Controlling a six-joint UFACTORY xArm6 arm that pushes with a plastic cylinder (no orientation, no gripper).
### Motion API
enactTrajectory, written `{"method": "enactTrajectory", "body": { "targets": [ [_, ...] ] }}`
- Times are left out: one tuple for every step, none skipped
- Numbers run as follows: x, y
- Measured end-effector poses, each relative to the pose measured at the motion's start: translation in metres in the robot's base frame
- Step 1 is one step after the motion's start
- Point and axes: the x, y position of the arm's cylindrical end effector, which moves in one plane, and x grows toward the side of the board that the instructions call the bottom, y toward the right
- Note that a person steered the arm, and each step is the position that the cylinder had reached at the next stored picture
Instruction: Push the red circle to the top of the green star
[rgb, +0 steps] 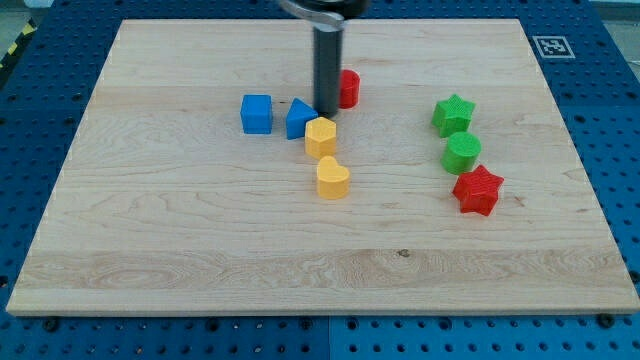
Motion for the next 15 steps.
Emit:
{"method": "enactTrajectory", "body": {
  "targets": [
    [-0.028, -0.031],
    [-0.027, -0.031],
    [-0.027, -0.031],
    [-0.027, -0.021],
    [-0.027, 0.007],
    [-0.027, 0.034],
    [-0.027, 0.059],
    [-0.027, 0.087],
    [-0.027, 0.108],
    [-0.028, 0.117],
    [-0.028, 0.117],
    [-0.028, 0.120],
    [-0.028, 0.128],
    [-0.028, 0.130],
    [-0.029, 0.133]
  ]
}}
